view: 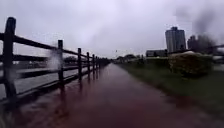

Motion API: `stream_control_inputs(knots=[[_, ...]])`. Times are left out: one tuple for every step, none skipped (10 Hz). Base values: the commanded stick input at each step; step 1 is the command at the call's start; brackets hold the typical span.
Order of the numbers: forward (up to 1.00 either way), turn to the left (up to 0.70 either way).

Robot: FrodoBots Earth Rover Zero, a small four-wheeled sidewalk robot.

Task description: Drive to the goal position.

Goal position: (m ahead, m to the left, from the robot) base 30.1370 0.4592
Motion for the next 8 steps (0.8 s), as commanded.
stream_control_inputs(knots=[[1.0,0.01],[1.0,0.01],[1.0,0.01],[1.0,0.01],[1.0,0.01],[1.0,0.01],[1.0,0.02],[1.0,0.04]])
